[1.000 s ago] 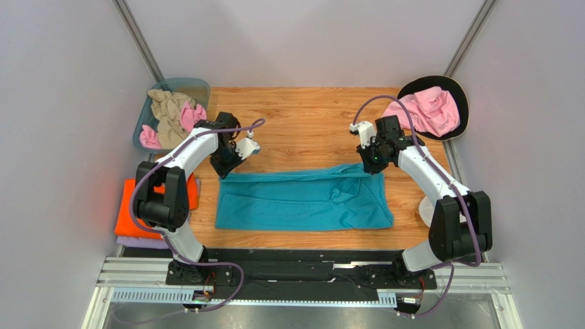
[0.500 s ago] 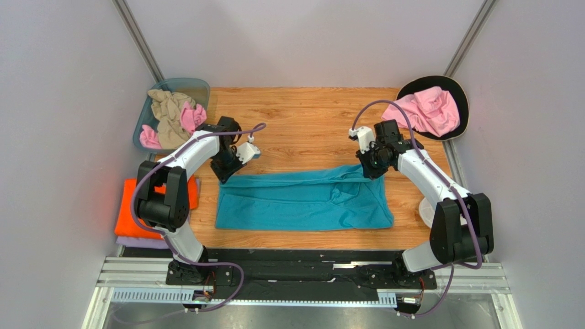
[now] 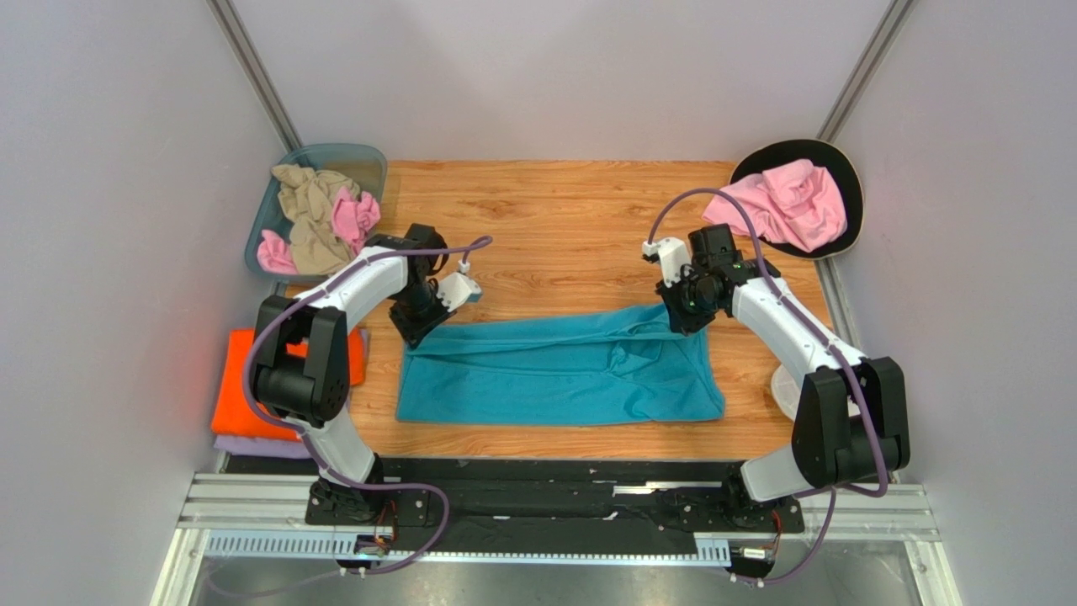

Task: Fold and stack the t-shirts
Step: Fold the tshirt

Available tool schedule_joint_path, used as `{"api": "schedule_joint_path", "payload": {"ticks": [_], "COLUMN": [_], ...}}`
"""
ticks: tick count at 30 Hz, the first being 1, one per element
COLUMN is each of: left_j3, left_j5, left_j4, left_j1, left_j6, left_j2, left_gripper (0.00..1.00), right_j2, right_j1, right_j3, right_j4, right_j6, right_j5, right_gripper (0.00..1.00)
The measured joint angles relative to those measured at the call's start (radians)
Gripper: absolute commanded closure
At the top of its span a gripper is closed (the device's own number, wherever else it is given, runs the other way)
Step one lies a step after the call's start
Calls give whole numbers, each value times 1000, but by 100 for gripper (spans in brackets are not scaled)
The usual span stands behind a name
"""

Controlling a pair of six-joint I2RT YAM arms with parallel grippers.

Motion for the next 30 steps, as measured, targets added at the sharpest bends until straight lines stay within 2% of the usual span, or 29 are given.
{"api": "schedule_joint_path", "payload": {"ticks": [30], "left_j3": [-23], "left_j5": [8], "left_j4": [-11], "left_j1": [-17], "left_j6": [-18], "left_j2": [2], "left_gripper": [100], "right_j2": [-84], "right_j1": [52], "right_j3": [-43], "right_j4": [-59], "right_j6": [0], "right_j5": [-6], "right_gripper": [100]}}
